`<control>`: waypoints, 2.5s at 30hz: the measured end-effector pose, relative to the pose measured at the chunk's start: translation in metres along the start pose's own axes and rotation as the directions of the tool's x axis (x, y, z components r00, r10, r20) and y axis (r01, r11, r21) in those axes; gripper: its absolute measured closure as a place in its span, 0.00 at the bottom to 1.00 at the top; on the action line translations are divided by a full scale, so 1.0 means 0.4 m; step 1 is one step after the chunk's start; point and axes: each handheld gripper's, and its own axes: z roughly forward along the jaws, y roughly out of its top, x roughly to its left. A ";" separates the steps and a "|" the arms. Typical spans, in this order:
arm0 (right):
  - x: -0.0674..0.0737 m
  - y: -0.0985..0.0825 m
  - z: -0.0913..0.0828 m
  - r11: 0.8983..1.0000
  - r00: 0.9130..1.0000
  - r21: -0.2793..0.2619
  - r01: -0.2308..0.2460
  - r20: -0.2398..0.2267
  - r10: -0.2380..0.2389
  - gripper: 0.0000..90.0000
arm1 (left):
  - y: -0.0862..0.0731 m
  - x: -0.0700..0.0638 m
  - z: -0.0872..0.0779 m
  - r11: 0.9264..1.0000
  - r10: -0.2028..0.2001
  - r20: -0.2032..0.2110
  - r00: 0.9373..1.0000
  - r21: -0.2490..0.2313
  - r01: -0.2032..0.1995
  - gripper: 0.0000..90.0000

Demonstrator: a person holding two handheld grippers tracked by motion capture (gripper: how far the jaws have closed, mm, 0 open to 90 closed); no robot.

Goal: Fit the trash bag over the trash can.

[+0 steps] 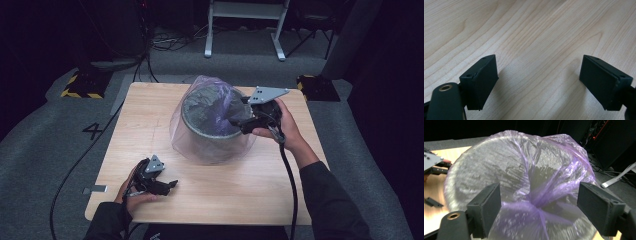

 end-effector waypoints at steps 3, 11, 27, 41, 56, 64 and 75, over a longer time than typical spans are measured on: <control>0.002 -0.021 -0.014 1.000 1.000 -0.003 0.009 -0.002 -0.009 0.21 | 0.000 0.000 0.000 1.000 0.001 -0.002 1.000 0.000 -0.001 0.16; 0.010 -0.066 -0.049 1.000 1.000 0.007 0.027 0.010 -0.027 0.21 | 0.000 0.000 0.000 1.000 0.001 -0.001 1.000 0.000 -0.001 0.16; 0.024 -0.155 -0.078 0.996 0.999 0.075 0.052 0.008 -0.053 0.21 | 0.000 0.000 0.000 1.000 -0.002 0.000 1.000 0.000 0.002 0.16; 0.039 -0.243 -0.070 0.987 0.999 0.151 0.048 -0.011 -0.047 0.21 | 0.000 0.000 0.001 1.000 -0.003 0.001 1.000 0.001 0.003 0.16; 0.071 -0.349 -0.059 0.974 0.999 0.227 0.028 -0.036 -0.020 0.21 | 0.000 0.000 0.001 1.000 -0.001 0.000 1.000 -0.001 0.001 0.15; 0.090 -0.422 -0.044 0.955 1.000 0.296 0.015 -0.025 -0.008 0.21 | 0.000 -0.001 0.002 1.000 -0.005 0.001 1.000 -0.002 0.005 0.15; 0.101 -0.542 -0.076 0.944 0.998 0.325 -0.059 0.009 0.059 0.20 | 0.000 0.000 0.001 1.000 -0.003 0.001 1.000 -0.001 0.003 0.15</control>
